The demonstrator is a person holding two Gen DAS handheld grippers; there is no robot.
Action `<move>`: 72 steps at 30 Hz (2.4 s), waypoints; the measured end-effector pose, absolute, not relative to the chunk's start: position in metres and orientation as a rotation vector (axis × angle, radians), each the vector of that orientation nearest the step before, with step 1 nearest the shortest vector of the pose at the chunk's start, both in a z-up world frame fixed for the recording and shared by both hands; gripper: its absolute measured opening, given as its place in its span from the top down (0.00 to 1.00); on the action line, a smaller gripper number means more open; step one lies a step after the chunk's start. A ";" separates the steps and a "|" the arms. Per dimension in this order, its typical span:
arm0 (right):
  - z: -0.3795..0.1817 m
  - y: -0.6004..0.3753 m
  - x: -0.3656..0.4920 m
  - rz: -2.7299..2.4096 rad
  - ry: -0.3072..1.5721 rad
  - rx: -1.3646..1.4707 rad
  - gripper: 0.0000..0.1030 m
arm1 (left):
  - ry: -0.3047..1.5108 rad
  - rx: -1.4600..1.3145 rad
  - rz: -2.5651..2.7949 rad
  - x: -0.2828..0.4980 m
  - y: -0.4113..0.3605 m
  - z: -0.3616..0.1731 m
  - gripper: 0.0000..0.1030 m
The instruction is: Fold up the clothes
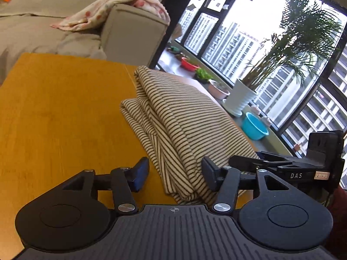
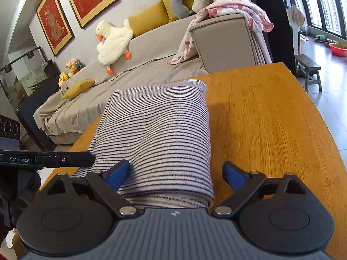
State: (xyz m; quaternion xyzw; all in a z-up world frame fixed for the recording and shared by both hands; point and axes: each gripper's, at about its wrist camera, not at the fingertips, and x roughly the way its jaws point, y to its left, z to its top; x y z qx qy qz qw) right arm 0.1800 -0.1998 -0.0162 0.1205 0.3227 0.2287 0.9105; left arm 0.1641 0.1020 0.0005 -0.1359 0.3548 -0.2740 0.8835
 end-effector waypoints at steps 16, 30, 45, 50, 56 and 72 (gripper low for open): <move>-0.022 -0.213 0.183 0.455 0.664 0.344 0.03 | 0.733 -0.308 -0.651 0.171 0.081 0.015 0.49; -0.018 -0.214 0.183 0.461 0.656 0.342 0.00 | 0.779 -0.375 -0.592 0.178 0.091 0.001 0.21; 0.024 -0.184 0.275 0.582 0.708 0.290 0.36 | 0.844 -0.314 -0.619 0.194 0.089 -0.015 0.27; 0.030 -0.162 0.267 0.599 0.674 0.159 0.39 | 0.822 -0.309 -0.576 0.198 0.093 -0.015 0.25; 0.019 -0.165 0.248 0.494 0.662 0.081 0.30 | 0.763 -0.267 -0.543 0.188 0.095 0.009 0.32; 0.034 -0.125 0.175 0.741 0.580 -0.094 0.31 | 0.664 -0.243 -0.455 0.217 0.096 0.042 0.30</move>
